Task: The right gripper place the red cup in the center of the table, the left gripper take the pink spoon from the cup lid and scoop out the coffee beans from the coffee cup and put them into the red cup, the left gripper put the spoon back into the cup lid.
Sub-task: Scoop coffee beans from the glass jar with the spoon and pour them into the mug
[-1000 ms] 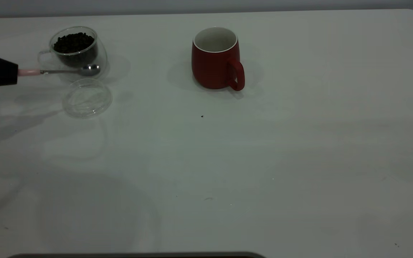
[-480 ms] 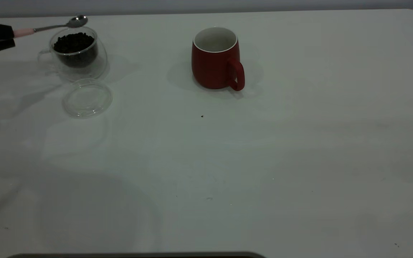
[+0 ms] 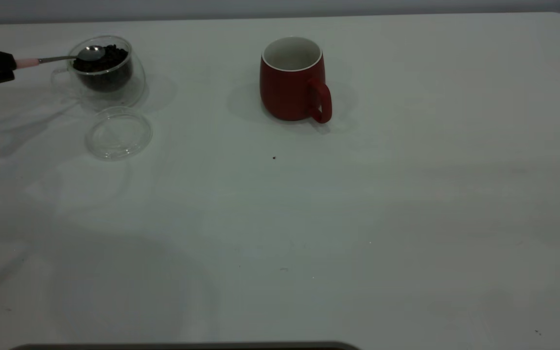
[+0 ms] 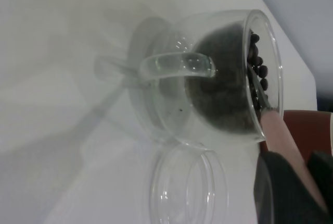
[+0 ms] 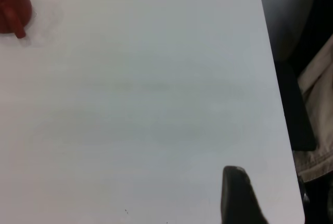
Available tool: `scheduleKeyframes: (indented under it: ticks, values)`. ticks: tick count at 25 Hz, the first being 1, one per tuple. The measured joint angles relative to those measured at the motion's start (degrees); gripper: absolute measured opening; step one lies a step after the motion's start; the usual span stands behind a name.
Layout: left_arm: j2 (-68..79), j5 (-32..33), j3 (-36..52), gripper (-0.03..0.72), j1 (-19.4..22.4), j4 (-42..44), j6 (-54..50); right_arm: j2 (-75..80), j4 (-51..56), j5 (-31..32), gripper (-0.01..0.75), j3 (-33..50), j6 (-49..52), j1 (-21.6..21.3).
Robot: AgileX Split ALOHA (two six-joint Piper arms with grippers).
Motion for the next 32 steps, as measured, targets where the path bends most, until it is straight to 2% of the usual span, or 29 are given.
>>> scheduleKeyframes:
  ticks: [10,16,32]
  values:
    - [0.0,-0.2,0.0,0.129,-2.1,0.6,-0.3,0.0,0.0,0.0,0.438,0.0,0.0,0.0]
    - [0.0,0.0,0.0,0.129,-2.1,5.1,-4.6,0.0,0.0,0.0,0.438,0.0,0.0,0.0]
    - [0.0,1.0,0.0,0.129,-2.1,5.6,-13.1,0.0,0.0,0.0,0.438,0.0,0.0,0.0]
